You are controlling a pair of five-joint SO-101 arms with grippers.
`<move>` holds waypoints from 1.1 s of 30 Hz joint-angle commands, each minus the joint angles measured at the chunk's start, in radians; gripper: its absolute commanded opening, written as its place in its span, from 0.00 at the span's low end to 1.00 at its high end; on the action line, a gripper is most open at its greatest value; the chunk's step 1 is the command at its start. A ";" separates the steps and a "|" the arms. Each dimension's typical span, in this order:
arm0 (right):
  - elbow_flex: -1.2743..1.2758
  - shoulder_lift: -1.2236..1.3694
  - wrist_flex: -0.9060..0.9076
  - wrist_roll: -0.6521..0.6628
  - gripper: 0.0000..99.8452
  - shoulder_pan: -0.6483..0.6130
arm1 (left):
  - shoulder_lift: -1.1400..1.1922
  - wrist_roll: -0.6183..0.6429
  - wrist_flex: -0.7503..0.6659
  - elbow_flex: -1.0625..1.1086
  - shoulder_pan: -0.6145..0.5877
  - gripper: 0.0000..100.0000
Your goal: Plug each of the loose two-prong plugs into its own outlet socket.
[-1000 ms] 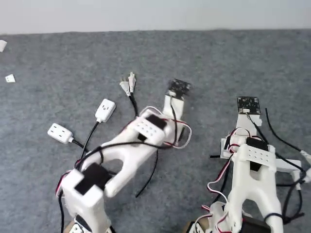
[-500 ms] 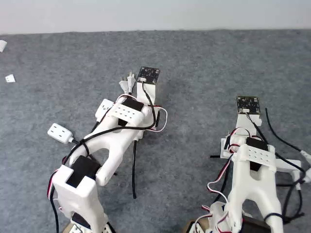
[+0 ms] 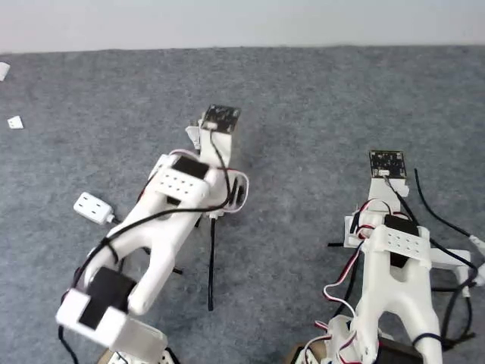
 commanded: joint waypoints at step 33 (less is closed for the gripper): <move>-0.008 0.001 -0.010 0.012 0.01 -0.008 | 0.124 -0.110 -0.017 -0.015 -0.057 0.25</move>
